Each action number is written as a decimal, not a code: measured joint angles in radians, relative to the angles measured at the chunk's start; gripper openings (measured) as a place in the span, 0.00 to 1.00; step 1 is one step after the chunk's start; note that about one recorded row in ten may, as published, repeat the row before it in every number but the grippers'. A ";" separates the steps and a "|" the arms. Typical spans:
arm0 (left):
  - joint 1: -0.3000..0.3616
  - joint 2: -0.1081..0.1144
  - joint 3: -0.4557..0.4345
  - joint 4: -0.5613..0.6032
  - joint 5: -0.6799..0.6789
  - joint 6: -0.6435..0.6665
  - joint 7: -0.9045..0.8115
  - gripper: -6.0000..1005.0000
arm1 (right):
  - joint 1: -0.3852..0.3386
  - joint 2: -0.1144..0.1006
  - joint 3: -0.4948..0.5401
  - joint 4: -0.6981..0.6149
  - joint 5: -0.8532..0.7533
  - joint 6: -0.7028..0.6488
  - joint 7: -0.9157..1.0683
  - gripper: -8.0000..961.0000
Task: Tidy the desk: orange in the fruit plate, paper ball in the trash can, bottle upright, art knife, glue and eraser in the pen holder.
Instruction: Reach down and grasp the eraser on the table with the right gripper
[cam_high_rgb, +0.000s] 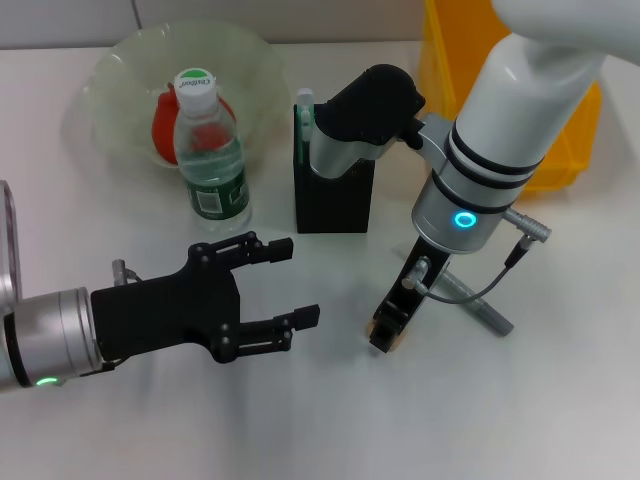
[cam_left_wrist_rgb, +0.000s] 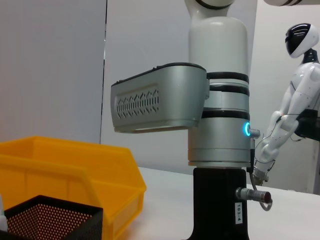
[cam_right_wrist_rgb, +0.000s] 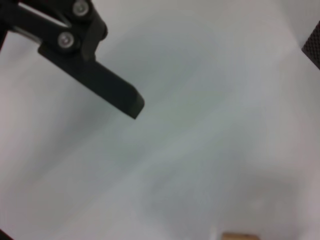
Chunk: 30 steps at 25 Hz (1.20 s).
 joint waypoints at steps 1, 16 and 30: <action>0.000 0.000 0.000 -0.001 0.000 0.000 0.003 0.78 | 0.000 0.000 -0.004 0.000 0.000 0.000 0.000 0.41; 0.002 0.000 -0.001 -0.001 0.000 0.000 0.003 0.78 | -0.040 -0.003 0.003 -0.069 -0.002 -0.010 0.006 0.33; 0.006 0.000 0.000 -0.001 0.000 0.002 0.003 0.78 | -0.119 -0.009 0.073 -0.168 -0.034 -0.064 0.003 0.37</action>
